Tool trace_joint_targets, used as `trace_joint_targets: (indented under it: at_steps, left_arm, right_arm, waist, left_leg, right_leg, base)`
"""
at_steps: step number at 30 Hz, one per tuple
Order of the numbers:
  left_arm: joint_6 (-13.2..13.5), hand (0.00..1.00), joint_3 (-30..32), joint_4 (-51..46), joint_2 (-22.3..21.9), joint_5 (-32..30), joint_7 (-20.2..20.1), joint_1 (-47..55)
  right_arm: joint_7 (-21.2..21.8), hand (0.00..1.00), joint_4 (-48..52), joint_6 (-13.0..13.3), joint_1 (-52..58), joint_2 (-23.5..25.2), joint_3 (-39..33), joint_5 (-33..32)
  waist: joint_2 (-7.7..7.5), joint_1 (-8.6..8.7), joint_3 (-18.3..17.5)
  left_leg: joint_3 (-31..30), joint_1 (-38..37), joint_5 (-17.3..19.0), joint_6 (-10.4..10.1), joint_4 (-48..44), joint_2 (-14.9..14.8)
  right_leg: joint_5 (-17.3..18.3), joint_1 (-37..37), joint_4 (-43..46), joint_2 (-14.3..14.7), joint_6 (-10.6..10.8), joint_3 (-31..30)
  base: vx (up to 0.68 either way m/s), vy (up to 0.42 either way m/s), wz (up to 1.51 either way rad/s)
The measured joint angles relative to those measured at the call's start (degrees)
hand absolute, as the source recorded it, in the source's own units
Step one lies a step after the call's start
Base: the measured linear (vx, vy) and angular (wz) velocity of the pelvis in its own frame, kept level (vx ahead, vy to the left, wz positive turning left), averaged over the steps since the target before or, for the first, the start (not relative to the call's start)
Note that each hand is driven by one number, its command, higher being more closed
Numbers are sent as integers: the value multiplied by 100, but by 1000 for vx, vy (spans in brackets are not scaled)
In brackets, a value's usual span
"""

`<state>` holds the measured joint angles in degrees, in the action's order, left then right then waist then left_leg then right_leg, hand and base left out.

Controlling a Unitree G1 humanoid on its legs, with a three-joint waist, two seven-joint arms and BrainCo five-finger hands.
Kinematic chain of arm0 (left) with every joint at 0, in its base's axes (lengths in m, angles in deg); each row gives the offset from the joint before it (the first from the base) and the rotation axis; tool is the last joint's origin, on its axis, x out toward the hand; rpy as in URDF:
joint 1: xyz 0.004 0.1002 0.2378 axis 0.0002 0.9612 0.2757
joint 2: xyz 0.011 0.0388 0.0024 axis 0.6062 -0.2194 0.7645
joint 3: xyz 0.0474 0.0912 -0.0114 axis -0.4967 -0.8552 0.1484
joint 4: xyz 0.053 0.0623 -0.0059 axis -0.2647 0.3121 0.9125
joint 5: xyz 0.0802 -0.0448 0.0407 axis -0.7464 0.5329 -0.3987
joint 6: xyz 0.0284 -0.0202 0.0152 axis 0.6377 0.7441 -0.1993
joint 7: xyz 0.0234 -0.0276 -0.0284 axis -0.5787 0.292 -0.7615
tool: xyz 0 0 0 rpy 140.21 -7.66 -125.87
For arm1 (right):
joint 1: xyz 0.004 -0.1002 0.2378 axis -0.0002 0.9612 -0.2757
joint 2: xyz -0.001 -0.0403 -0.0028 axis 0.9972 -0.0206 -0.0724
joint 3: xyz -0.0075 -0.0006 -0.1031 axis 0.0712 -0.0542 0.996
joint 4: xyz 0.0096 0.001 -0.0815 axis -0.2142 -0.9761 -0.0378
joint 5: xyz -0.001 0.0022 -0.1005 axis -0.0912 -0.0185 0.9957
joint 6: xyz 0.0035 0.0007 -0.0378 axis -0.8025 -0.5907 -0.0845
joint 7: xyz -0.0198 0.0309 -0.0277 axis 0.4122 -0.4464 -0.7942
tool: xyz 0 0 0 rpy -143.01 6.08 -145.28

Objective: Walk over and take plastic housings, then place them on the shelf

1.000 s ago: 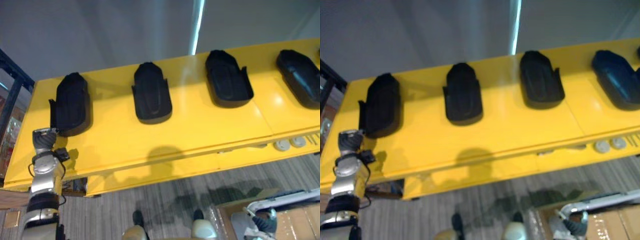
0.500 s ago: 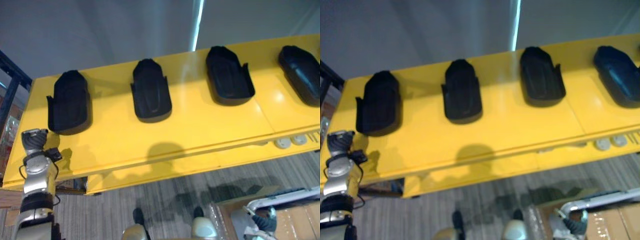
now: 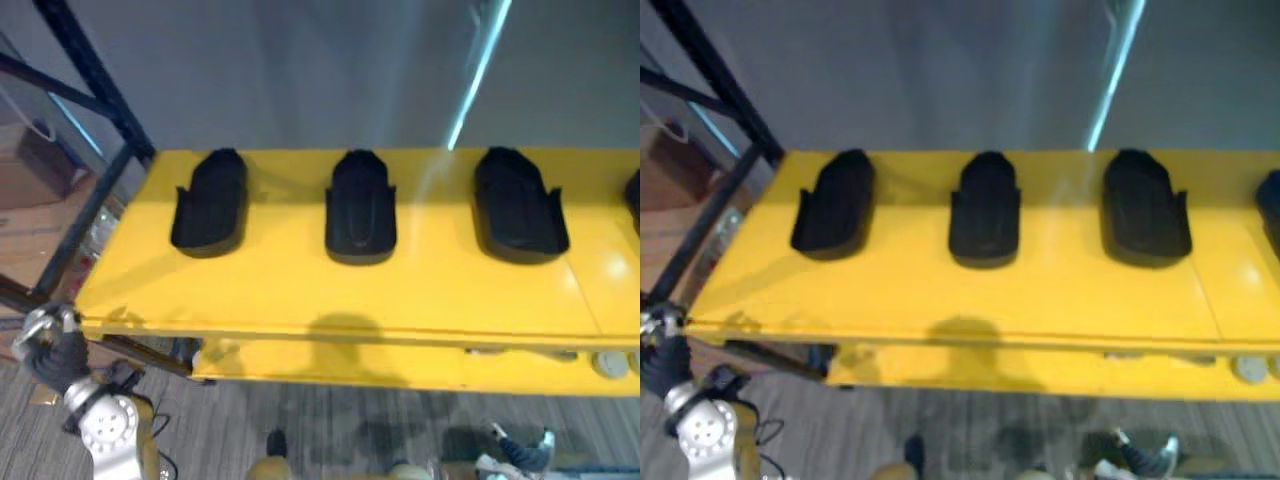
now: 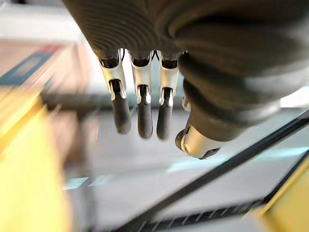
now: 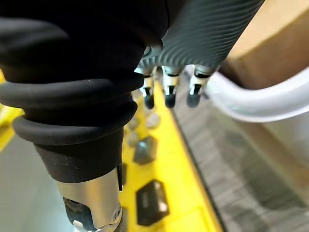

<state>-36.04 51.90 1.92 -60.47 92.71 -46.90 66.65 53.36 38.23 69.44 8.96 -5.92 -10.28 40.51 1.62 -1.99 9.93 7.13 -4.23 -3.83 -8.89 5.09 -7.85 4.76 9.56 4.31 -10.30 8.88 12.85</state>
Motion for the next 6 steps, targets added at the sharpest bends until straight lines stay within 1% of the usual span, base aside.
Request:
trace_joint_targets:
  at_steps: [2, 3, 5, 6]
  left_arm:
    - [258, 0, 85, -27, -75, -123, 264, 104]
    - [286, 0, 140, -24, -100, -117, 353, 193]
    - [276, 0, 282, 216, -109, -35, 423, 310]
    - [139, 0, 354, 637, -111, 131, 320, 331]
  right_arm:
    - [-186, 0, -77, -117, -5, -6, -2, 2]
    - [-257, 0, -121, -151, -12, -9, 0, 5]
    - [-467, 0, -128, -192, -7, -10, 0, -12]
    - [-568, 0, -127, -191, -9, -36, -3, -98]
  waist:
    - [14, -40, -93]
    - [23, -50, -148]
    - [37, -46, -167]
    - [35, -46, -168]
  left_leg:
    - [-79, 14, 41, 1, 3, -5]
    - [-102, 24, 37, -1, 3, -23]
    - [-148, 11, 5, 17, 4, 0]
    - [-154, 19, -26, 22, 5, 29]
  right_leg:
    - [0, 71, -4, 1, 0, 59]
    - [0, 84, -21, 4, 0, 101]
    - [12, 163, -107, -3, -20, 139]
    - [23, 172, -156, 0, -30, 153]
  base:
    - [-68, -17, 22]
    - [-89, -26, 11]
    - [-76, -24, 5]
    - [-58, -11, 1]
